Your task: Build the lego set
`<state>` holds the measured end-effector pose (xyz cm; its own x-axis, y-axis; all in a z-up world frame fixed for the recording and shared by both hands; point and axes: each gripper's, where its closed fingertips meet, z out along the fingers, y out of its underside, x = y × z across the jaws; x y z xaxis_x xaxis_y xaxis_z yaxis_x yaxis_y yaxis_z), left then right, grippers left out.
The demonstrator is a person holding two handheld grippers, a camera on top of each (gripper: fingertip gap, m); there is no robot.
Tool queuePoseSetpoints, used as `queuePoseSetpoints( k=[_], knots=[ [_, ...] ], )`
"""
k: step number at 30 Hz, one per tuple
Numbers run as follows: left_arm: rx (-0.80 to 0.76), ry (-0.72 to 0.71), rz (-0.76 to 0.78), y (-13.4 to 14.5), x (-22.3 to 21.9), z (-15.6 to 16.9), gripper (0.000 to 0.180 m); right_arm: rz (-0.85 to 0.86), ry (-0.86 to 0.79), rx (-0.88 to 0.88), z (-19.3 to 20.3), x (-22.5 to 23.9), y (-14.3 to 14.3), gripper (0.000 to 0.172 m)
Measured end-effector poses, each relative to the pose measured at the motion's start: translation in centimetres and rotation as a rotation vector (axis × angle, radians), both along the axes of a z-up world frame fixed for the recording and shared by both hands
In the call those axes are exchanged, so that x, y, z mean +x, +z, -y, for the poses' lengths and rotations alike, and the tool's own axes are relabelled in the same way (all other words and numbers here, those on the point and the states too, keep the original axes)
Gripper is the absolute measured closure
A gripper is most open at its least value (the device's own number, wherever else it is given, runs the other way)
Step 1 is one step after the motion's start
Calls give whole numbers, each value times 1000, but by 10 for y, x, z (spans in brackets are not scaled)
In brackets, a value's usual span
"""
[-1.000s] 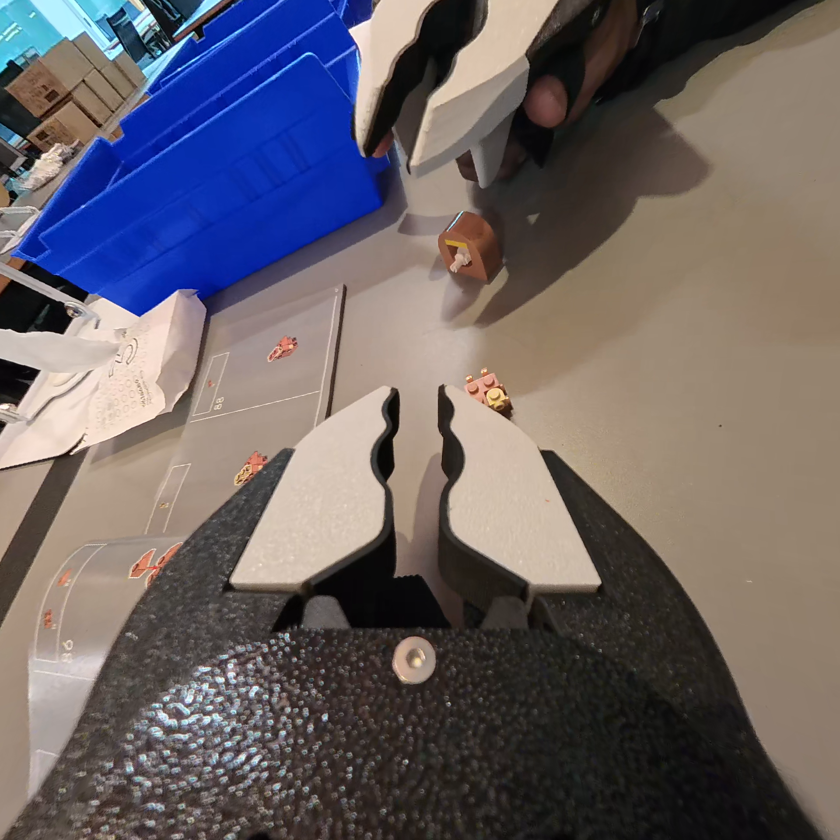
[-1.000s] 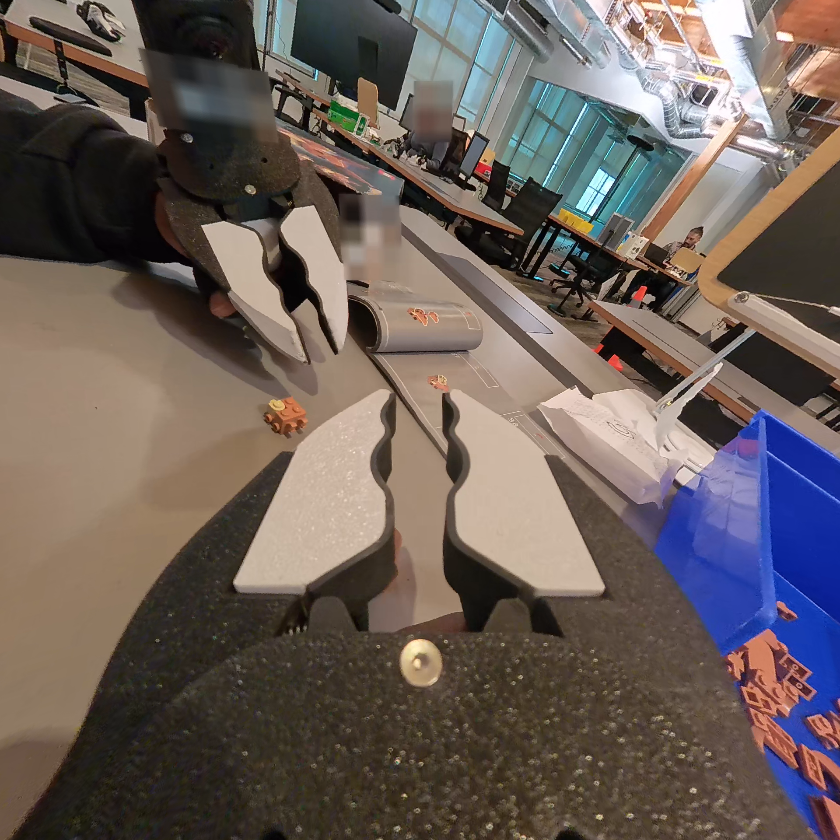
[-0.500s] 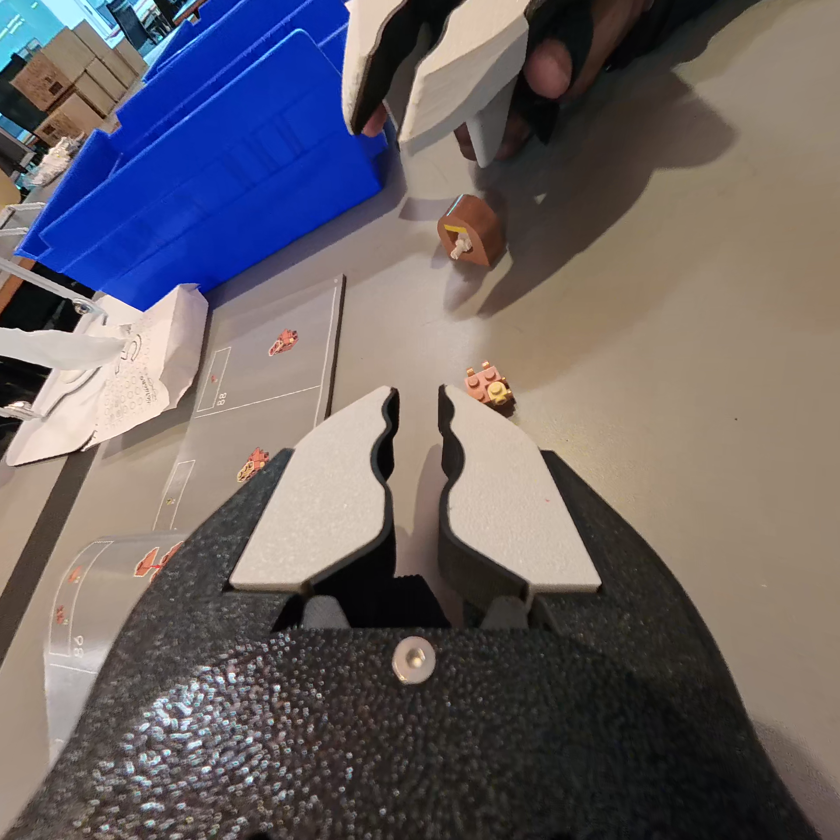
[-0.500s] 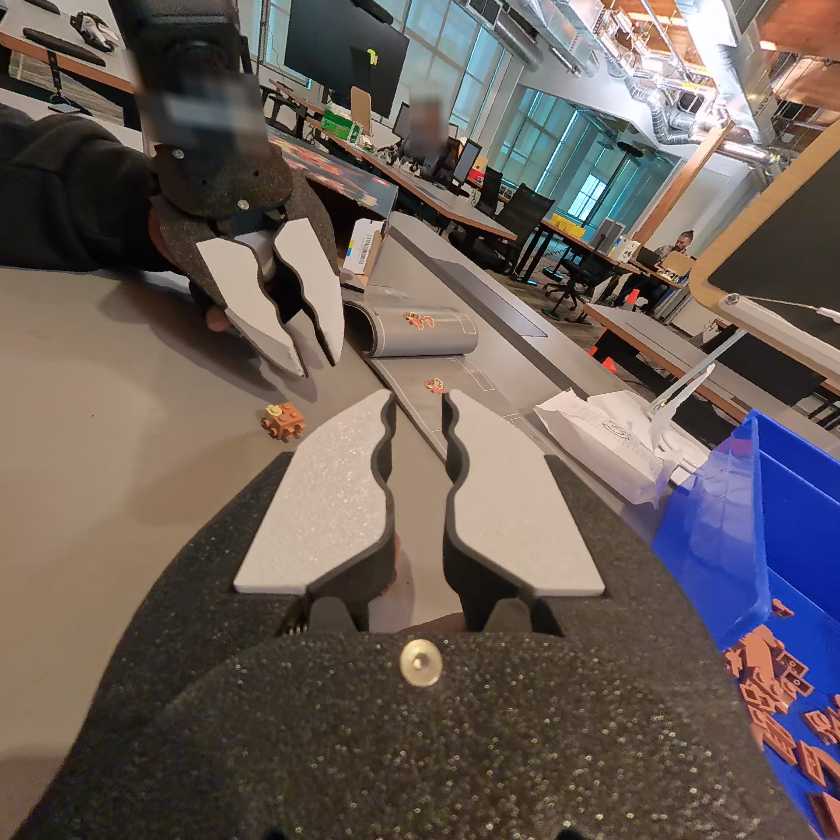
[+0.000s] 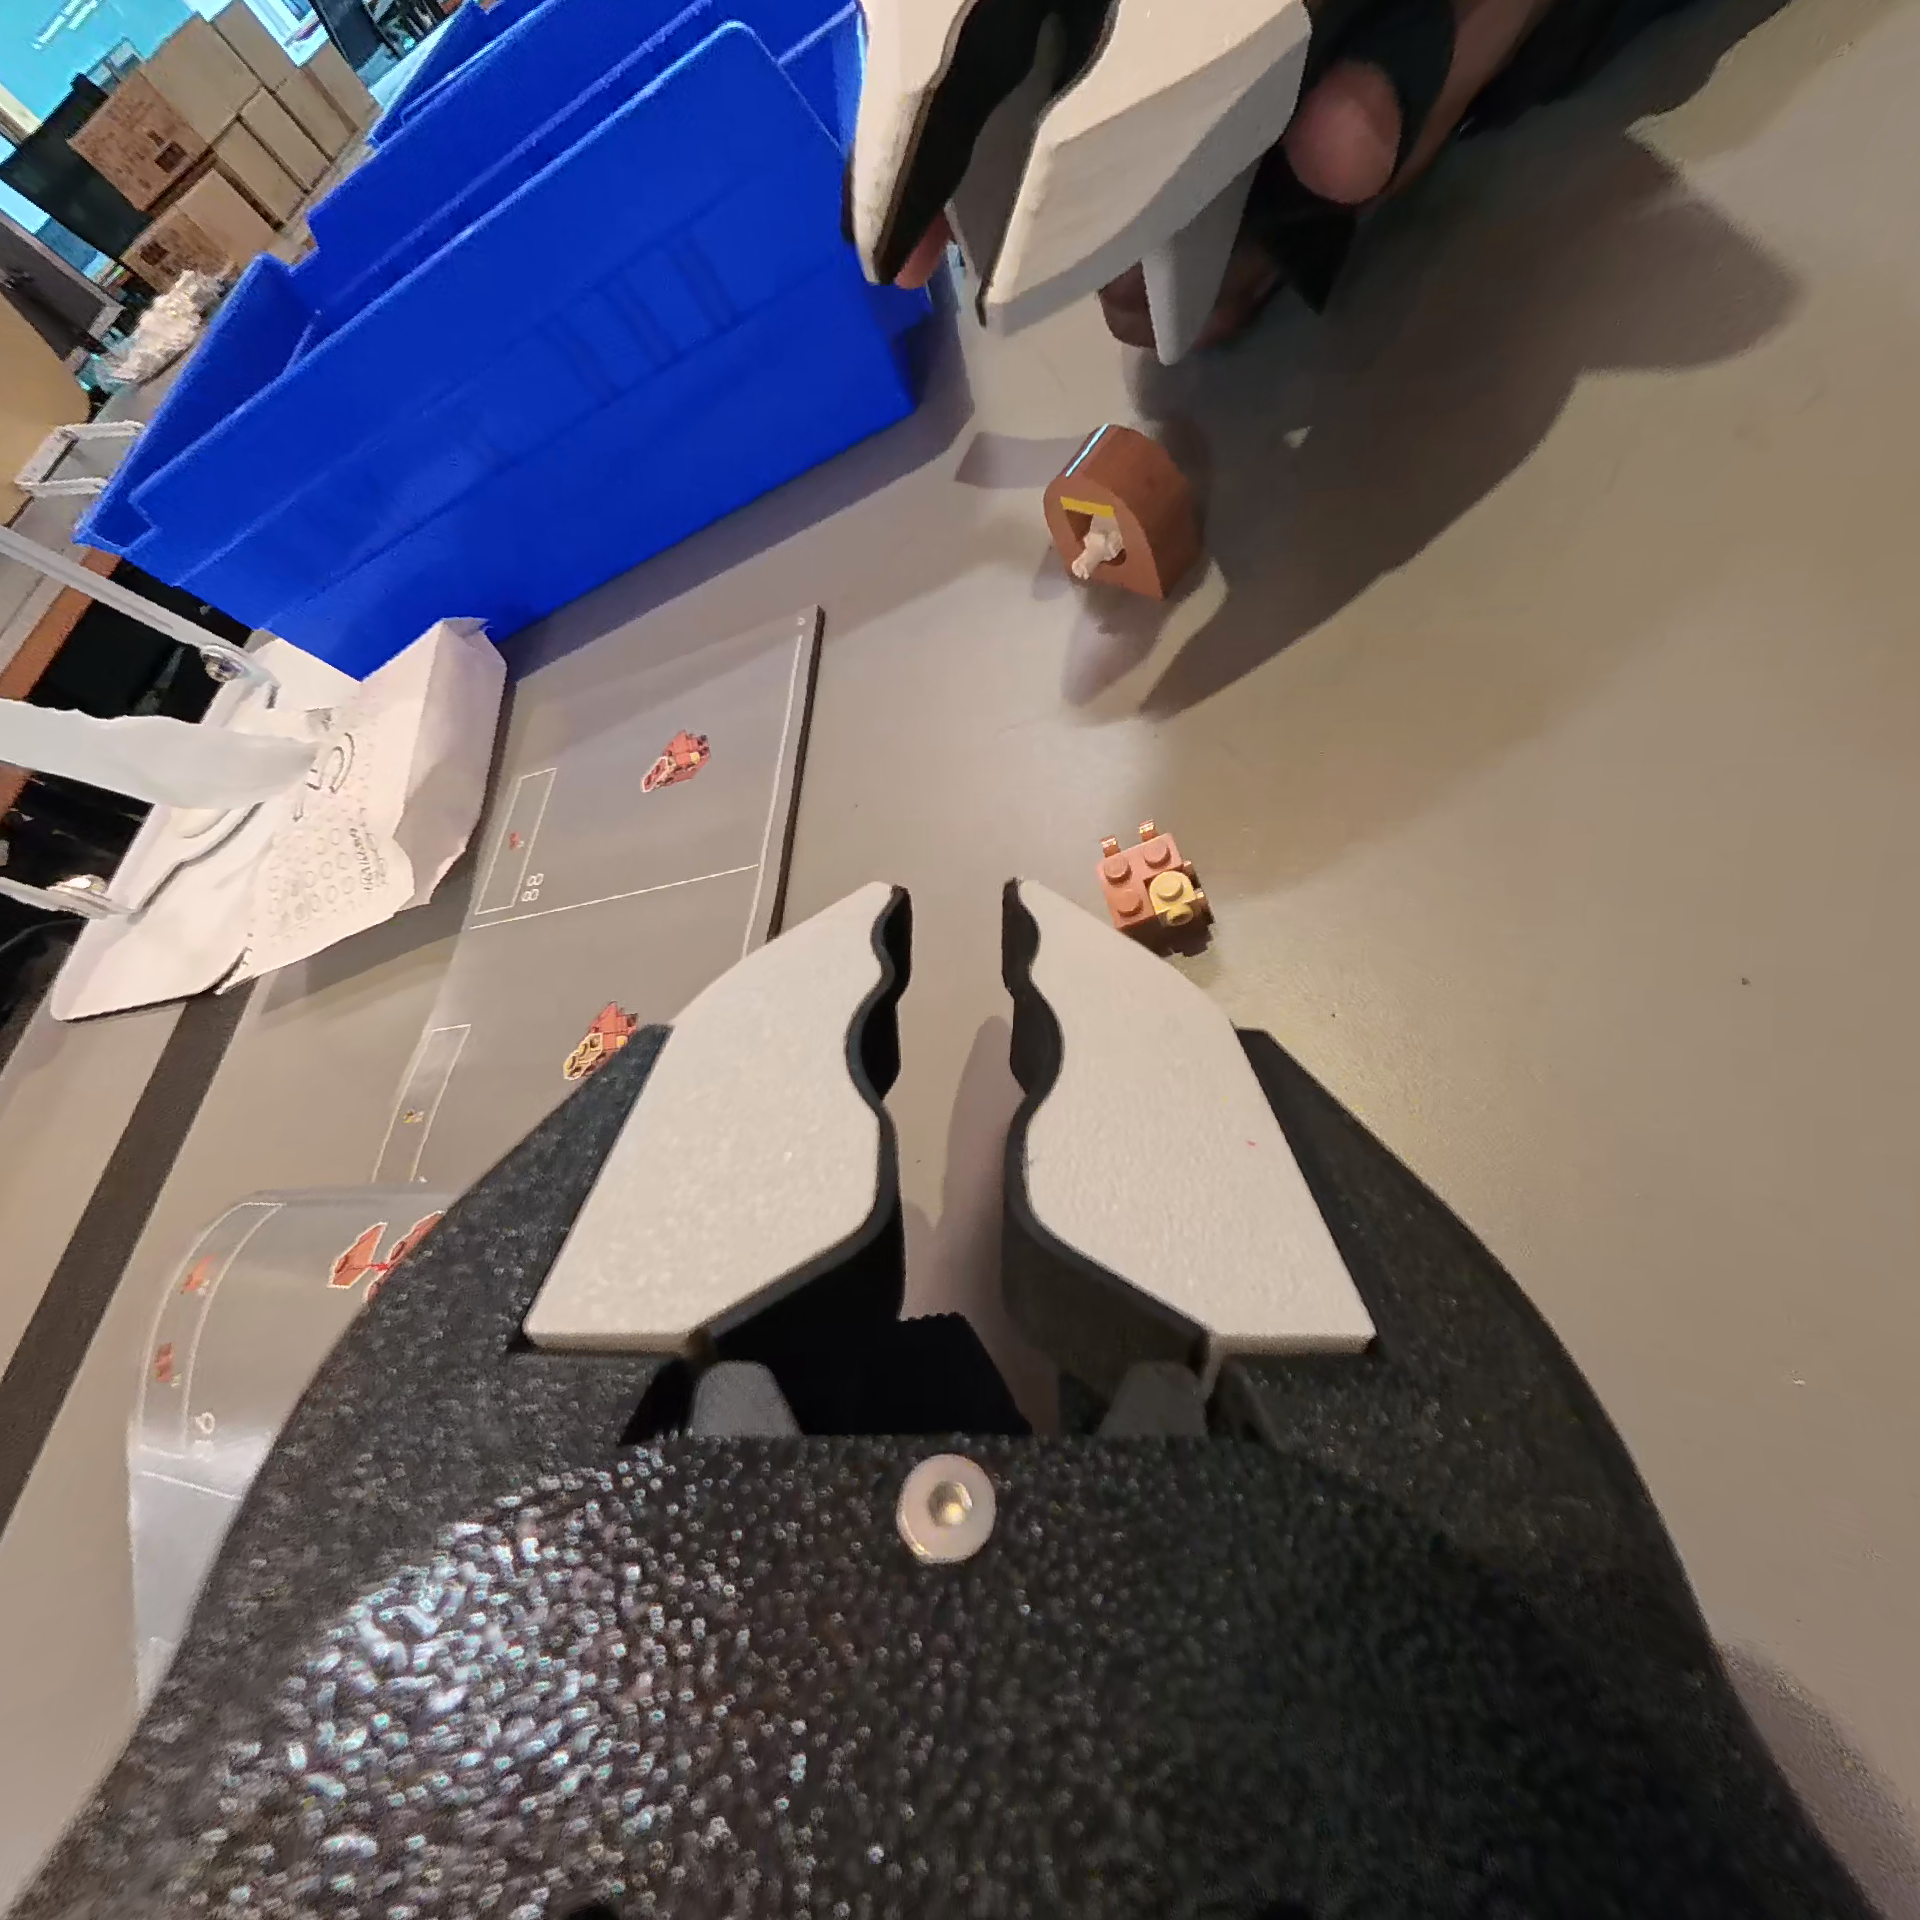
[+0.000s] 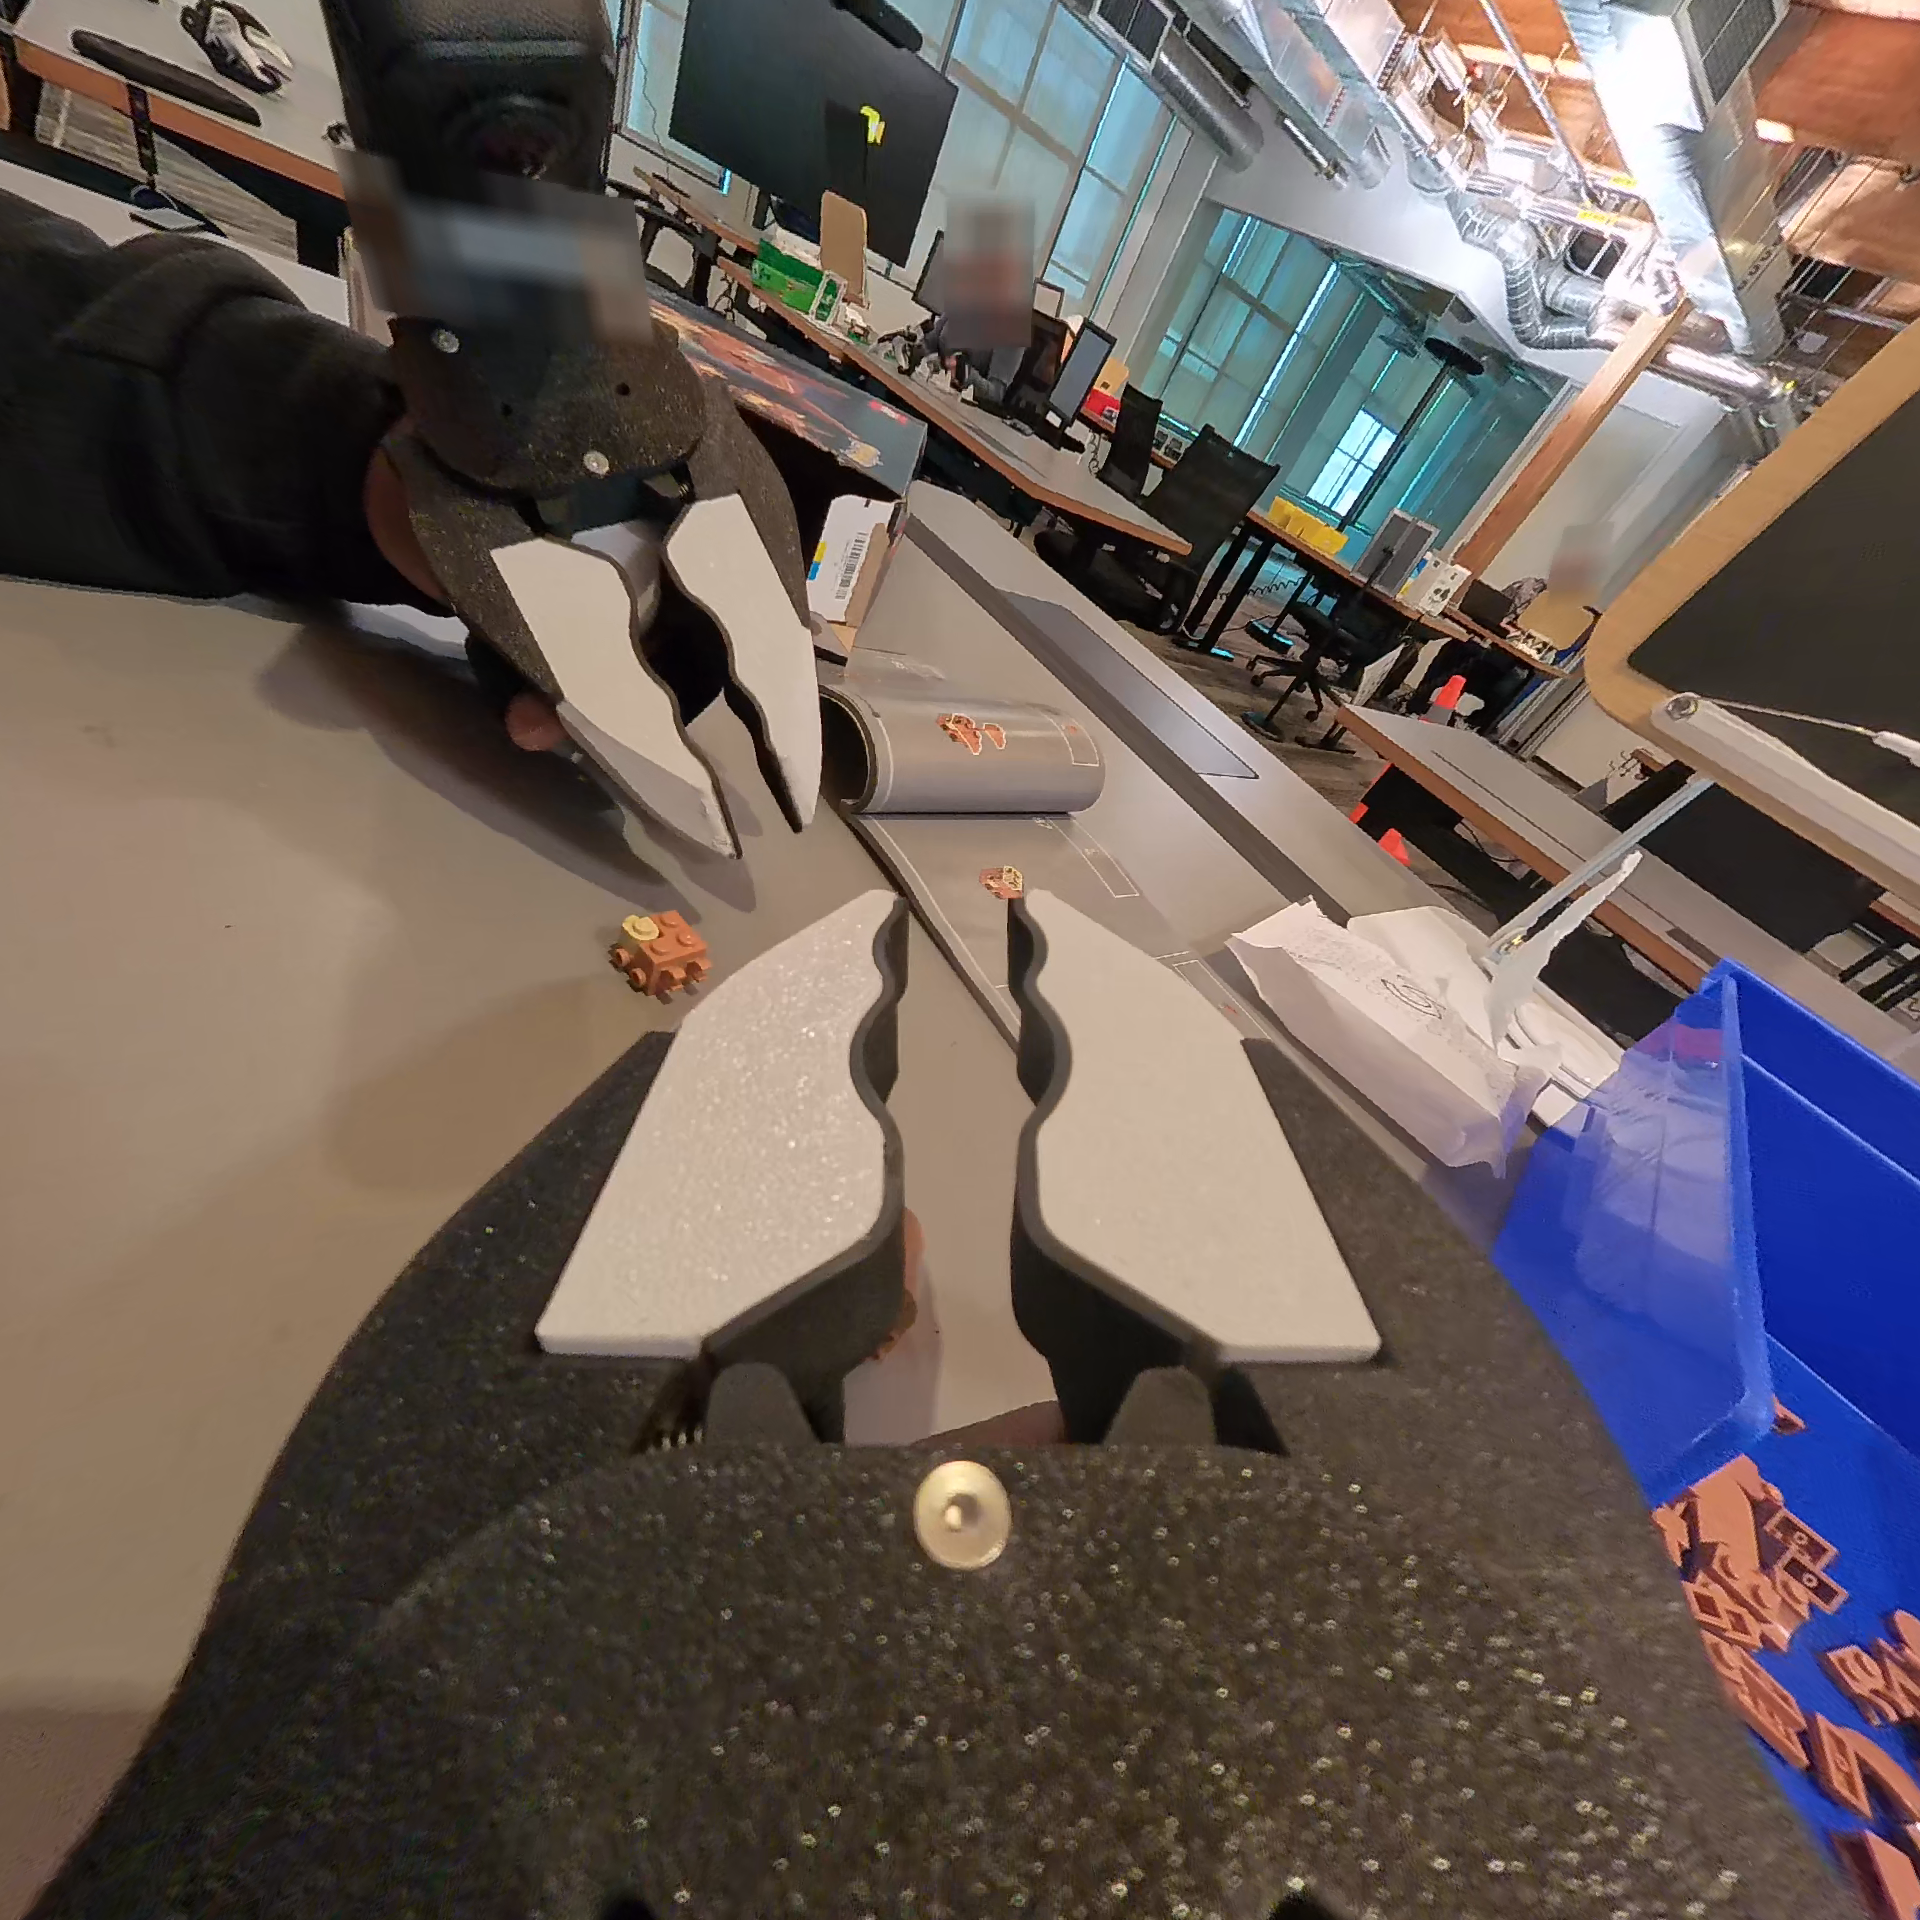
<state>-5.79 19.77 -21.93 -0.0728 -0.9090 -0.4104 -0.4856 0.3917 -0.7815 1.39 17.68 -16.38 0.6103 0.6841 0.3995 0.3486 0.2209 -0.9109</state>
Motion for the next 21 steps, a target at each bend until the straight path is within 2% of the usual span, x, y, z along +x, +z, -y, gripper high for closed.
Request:
queuePoseSetpoints(
  k=[21],
  knots=[
    [63,67,-25,-5,-1,-11,164,31,-9,11,1,-2,-3,155]
  ],
)
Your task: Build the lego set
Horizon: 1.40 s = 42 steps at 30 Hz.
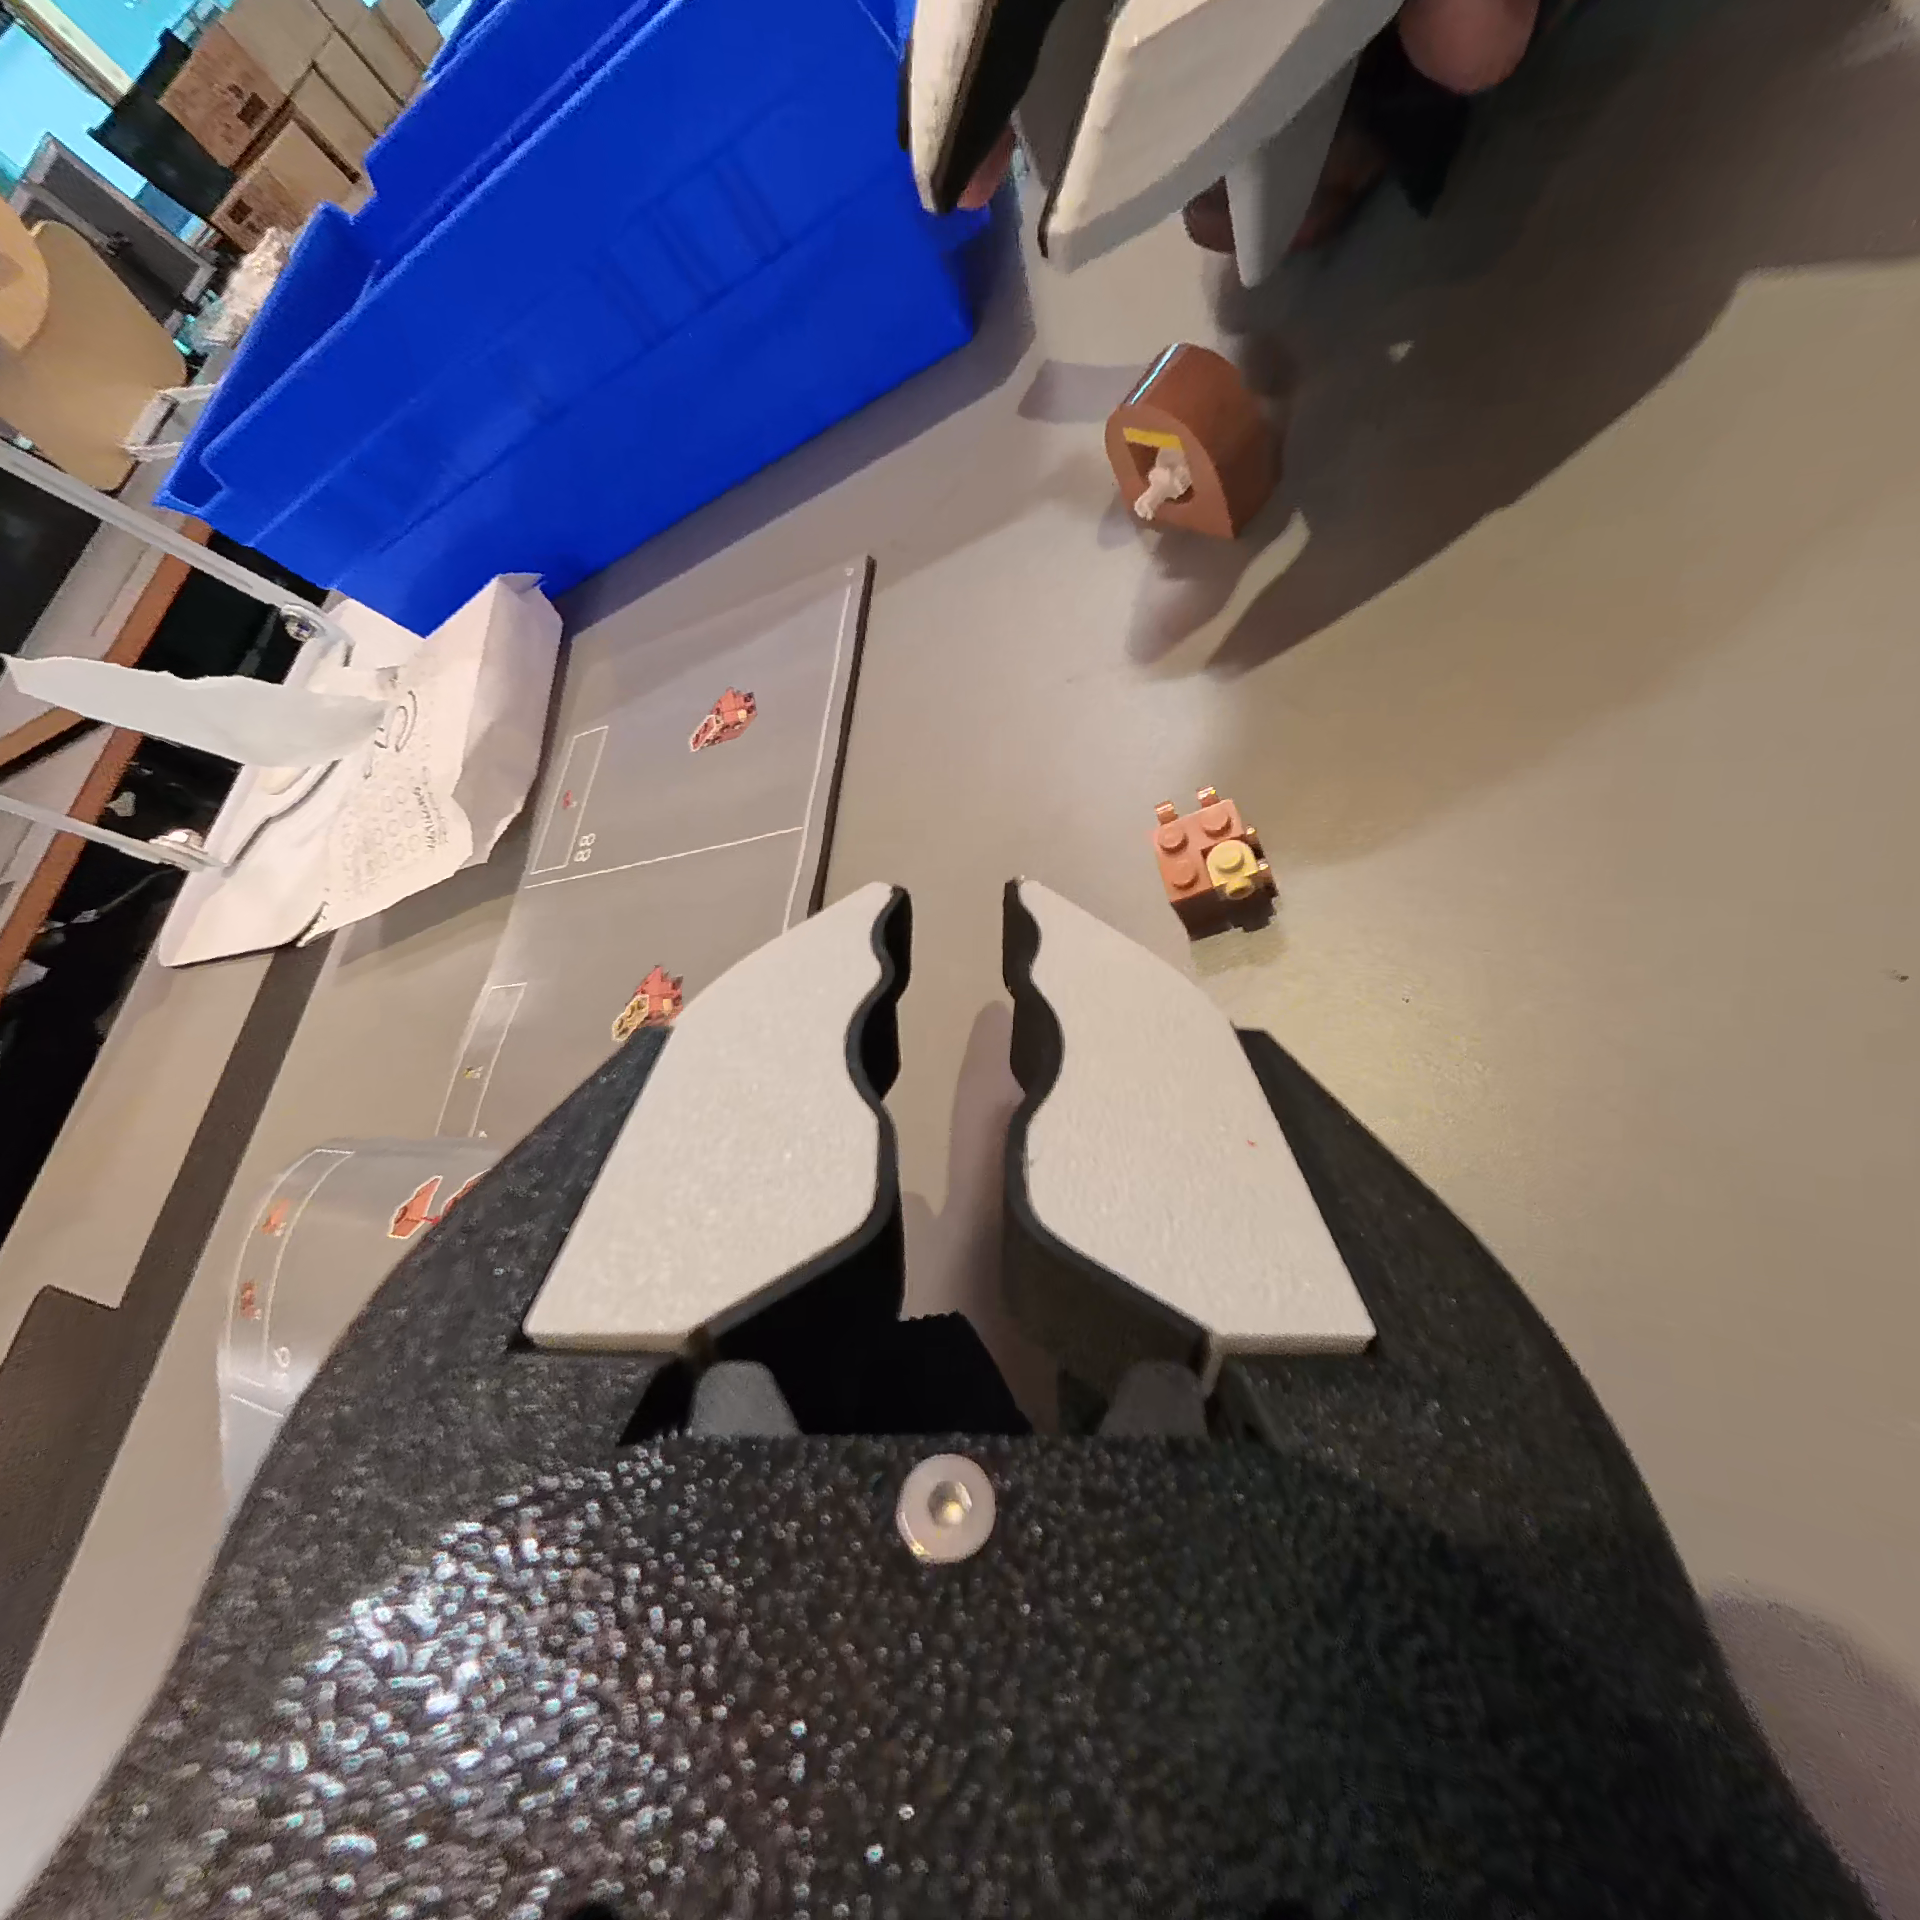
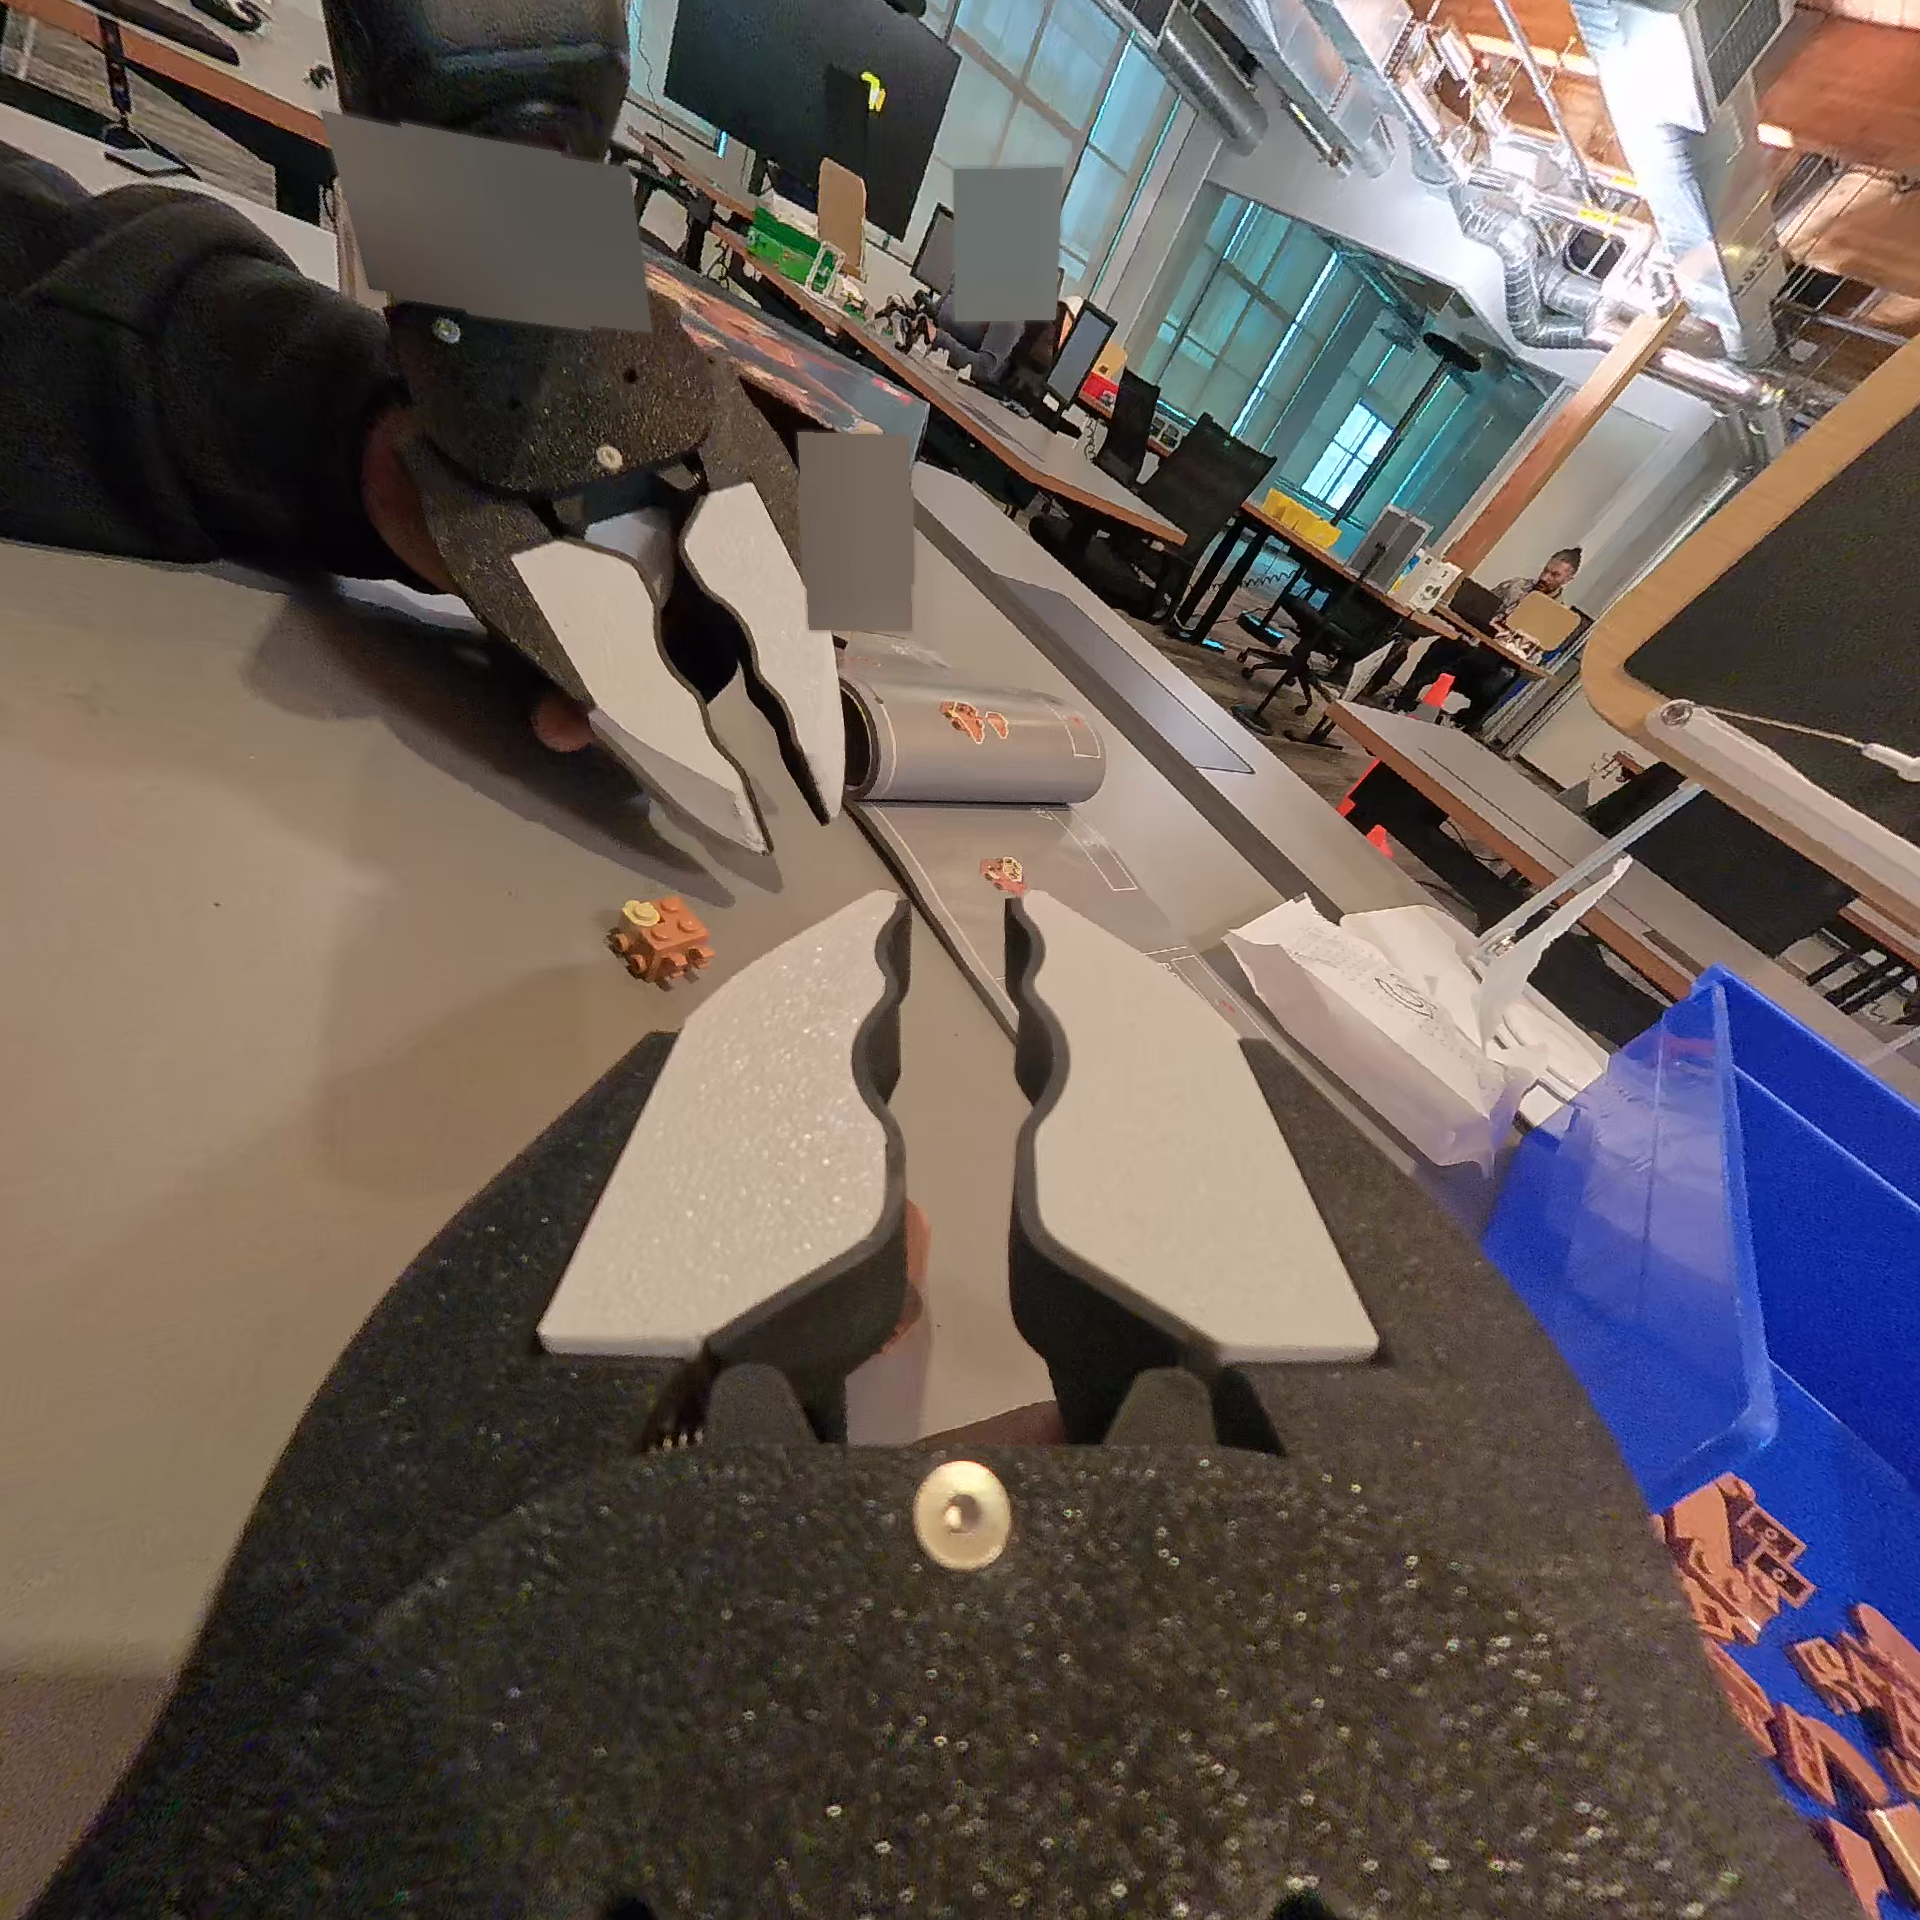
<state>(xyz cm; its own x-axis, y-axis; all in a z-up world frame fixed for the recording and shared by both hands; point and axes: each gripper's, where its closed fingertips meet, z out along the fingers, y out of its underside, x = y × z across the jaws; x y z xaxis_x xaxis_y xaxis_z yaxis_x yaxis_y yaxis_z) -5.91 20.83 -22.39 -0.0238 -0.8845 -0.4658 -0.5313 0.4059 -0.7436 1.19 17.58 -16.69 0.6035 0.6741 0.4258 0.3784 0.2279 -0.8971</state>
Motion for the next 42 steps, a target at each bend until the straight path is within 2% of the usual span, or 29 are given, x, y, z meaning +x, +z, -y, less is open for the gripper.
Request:
queuePoseSetpoints(
  k=[9,16,32,39,42],
  knots=[
    [19,38,2,0,-1,-7,164,14,-15,-4,-1,-1,-2,155],
    [48,35,-40,-6,-1,-6,164,-116,-23,-91,-9,10,7,155],
    [41,63,-57,-9,-1,-11,164,-227,26,-180,-7,13,12,155],
    [-23,77,30,4,-3,-14,166,-271,32,-219,-10,17,14,157],
    [-73,73,51,8,-2,-12,177,-284,32,-238,-11,18,13,158]
  ],
)
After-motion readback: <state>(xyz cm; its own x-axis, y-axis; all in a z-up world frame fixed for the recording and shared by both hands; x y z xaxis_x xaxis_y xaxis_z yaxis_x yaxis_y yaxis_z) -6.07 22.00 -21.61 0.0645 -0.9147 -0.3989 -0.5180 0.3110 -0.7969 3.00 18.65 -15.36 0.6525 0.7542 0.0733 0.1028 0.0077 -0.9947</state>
